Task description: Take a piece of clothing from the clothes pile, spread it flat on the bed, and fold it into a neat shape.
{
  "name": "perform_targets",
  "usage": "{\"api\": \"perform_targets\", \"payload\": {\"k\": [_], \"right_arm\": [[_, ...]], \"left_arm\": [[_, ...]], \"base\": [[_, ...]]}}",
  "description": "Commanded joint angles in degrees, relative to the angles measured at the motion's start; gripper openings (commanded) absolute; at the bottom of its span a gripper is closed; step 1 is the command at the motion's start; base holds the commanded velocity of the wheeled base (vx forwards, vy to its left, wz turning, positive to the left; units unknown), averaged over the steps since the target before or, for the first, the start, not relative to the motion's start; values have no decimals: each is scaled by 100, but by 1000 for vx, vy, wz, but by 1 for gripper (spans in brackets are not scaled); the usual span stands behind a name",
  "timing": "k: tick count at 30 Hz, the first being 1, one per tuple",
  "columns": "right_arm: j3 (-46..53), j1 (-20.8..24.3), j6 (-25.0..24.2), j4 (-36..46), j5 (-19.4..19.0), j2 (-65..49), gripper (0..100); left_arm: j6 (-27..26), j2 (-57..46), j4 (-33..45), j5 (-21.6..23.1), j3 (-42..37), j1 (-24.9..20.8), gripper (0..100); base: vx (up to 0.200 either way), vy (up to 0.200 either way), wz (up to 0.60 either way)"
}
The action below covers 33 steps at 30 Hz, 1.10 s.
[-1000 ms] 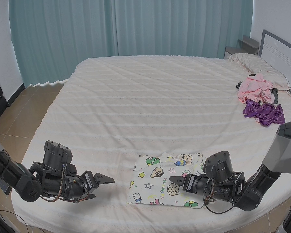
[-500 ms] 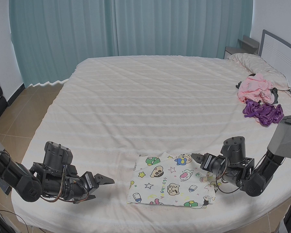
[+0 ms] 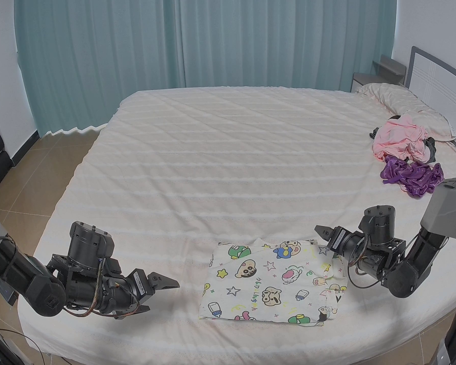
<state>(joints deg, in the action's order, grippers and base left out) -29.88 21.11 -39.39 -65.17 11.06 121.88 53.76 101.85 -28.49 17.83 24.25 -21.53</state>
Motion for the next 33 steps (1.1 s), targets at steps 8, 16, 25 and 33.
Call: {"api": "perform_targets", "payload": {"k": [8, 16, 25, 33], "right_arm": [[571, 253, 10, 145, -455, -956, 100], [580, 183, 10, 127, -578, -613, 100], [457, 112, 36, 83, -701, -270, 100], [202, 68, 36, 83, -737, -24, 100]], "left_arm": [[3, 10, -8, 9, -34, -9, 100], [3, 1, -8, 9, -34, -9, 100], [3, 10, -8, 18, -34, -9, 100], [3, 28, -8, 9, -34, -9, 100]], "base": [[0, 0, 0], [0, 0, 0], [0, 0, 0], [0, 0, 0]]}}
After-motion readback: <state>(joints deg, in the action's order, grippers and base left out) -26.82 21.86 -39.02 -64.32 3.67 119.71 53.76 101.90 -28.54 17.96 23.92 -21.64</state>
